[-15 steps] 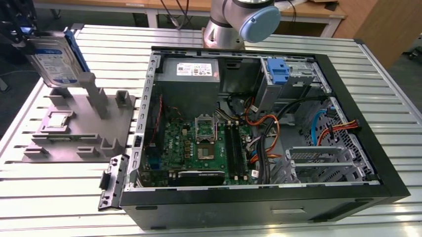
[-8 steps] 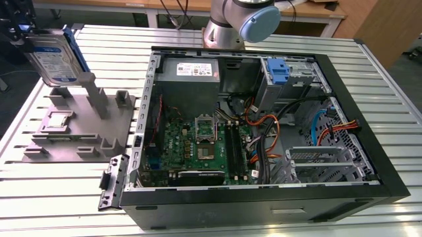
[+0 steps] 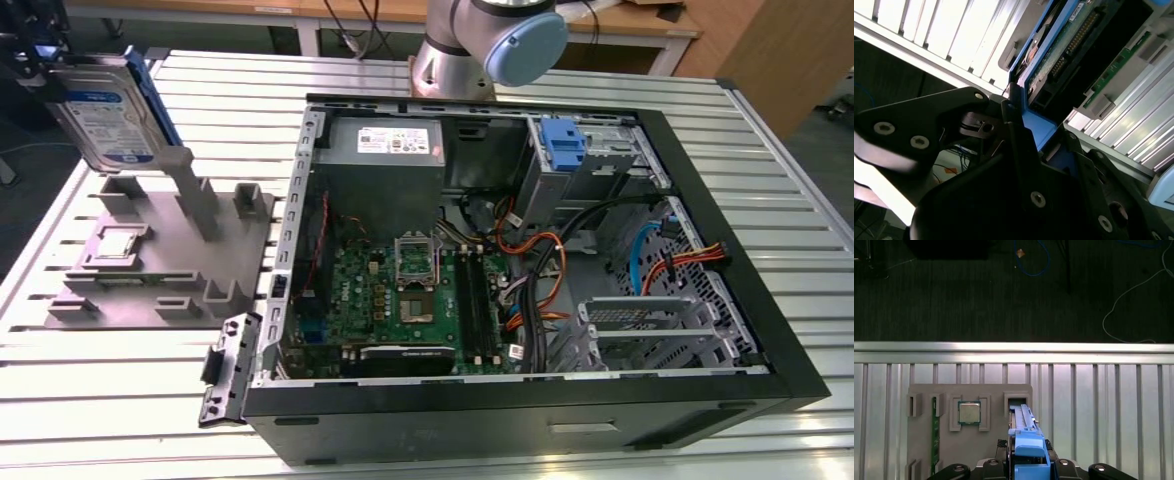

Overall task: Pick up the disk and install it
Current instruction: 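Pick up the disk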

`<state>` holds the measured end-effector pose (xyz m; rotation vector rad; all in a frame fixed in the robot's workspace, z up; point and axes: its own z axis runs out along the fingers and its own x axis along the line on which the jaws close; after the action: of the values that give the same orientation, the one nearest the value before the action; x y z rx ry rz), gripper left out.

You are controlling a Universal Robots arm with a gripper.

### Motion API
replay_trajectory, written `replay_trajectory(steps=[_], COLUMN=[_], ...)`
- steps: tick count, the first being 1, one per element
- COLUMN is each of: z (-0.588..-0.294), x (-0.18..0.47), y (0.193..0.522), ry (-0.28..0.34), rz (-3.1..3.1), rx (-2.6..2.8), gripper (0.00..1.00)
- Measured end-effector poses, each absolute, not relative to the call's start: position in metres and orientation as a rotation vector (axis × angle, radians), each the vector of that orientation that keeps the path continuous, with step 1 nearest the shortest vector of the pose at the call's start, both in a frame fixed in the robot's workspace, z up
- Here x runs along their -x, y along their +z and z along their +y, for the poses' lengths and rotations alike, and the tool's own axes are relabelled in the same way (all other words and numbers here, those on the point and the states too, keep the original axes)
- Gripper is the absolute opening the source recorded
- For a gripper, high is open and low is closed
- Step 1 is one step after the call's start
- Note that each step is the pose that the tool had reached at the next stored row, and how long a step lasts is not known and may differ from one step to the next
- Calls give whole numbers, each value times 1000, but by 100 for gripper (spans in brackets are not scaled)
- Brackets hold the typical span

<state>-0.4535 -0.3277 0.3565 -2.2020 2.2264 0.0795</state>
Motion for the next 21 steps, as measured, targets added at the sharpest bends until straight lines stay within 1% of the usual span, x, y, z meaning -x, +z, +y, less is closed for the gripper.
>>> replay_trajectory(steps=[21], z=[-328], x=[454], y=[364], ry=[80], rz=[2226], rx=[2202], gripper=[37])
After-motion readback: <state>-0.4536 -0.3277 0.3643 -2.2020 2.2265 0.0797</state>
